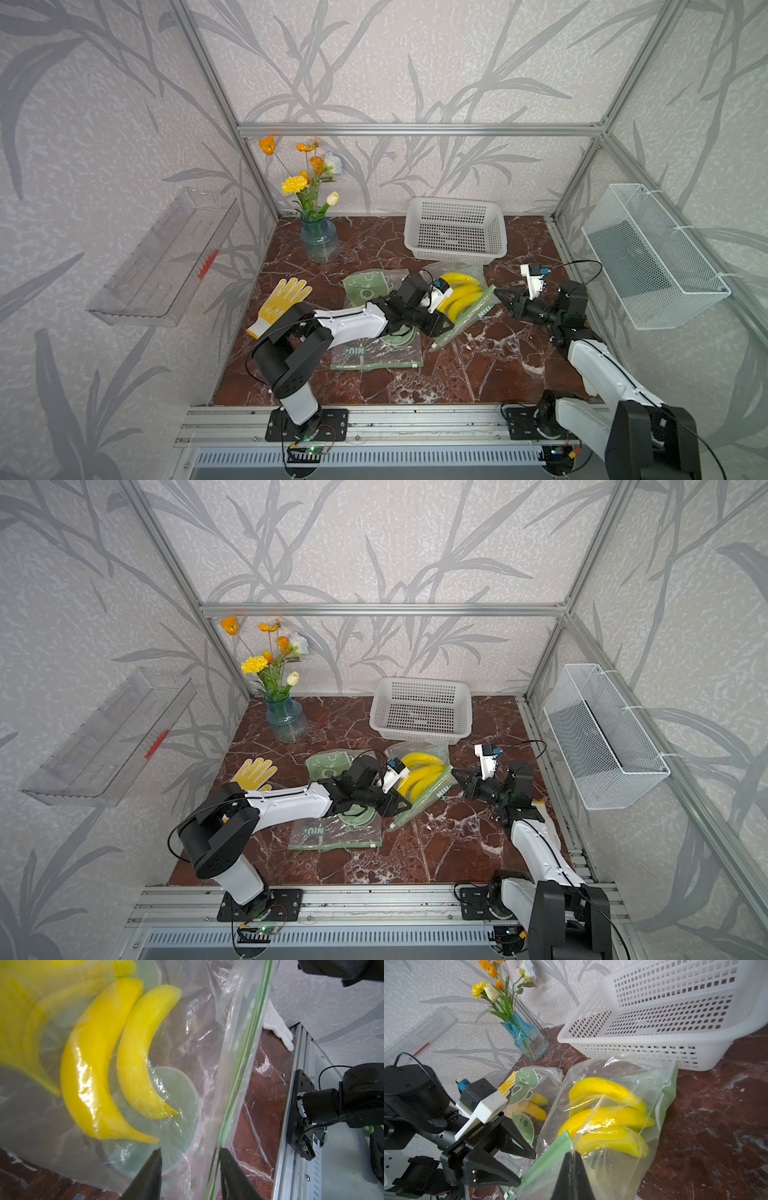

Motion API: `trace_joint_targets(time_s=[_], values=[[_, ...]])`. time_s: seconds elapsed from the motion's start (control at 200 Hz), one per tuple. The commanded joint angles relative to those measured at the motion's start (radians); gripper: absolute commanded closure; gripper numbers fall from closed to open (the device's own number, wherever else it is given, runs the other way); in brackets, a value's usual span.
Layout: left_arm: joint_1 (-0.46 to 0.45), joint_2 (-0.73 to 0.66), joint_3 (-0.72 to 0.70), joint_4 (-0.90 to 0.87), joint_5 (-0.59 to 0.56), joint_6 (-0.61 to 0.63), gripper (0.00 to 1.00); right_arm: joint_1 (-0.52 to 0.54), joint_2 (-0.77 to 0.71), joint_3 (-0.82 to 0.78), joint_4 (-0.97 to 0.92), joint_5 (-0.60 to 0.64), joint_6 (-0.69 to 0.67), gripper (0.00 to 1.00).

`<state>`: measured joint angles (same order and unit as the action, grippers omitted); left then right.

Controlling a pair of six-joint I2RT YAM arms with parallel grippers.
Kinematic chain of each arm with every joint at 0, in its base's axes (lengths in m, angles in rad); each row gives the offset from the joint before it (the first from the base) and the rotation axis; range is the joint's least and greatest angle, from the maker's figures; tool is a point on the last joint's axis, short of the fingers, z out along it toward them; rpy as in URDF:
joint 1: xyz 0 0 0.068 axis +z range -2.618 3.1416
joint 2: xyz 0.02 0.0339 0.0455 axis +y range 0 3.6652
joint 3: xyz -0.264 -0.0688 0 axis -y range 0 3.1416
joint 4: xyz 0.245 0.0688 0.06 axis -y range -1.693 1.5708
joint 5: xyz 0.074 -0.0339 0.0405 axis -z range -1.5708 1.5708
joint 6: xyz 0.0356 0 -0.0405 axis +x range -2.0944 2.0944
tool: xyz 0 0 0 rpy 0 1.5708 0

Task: Open the zip-top bag and take out the banana
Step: Open the zipper of the food storage bag at the center of the board.

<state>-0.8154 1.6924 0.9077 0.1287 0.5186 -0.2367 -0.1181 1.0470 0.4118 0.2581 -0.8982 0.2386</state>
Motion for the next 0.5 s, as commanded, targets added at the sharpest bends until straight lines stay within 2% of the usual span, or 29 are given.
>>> trace_joint_targets(time_s=[0.0, 0.245, 0.495], values=[[-0.003, 0.003, -0.023, 0.037, 0.008, -0.018, 0.56, -0.003, -0.02, -0.01, 0.006, -0.003, -0.004, 1.0], [-0.001, -0.09, -0.048, 0.052, -0.022, -0.014, 0.54, -0.003, -0.018, -0.011, -0.002, -0.006, -0.009, 1.0], [0.007, -0.082, -0.038, 0.057, -0.021, -0.014, 0.53, -0.003, -0.013, -0.01, 0.005, -0.01, -0.007, 1.0]])
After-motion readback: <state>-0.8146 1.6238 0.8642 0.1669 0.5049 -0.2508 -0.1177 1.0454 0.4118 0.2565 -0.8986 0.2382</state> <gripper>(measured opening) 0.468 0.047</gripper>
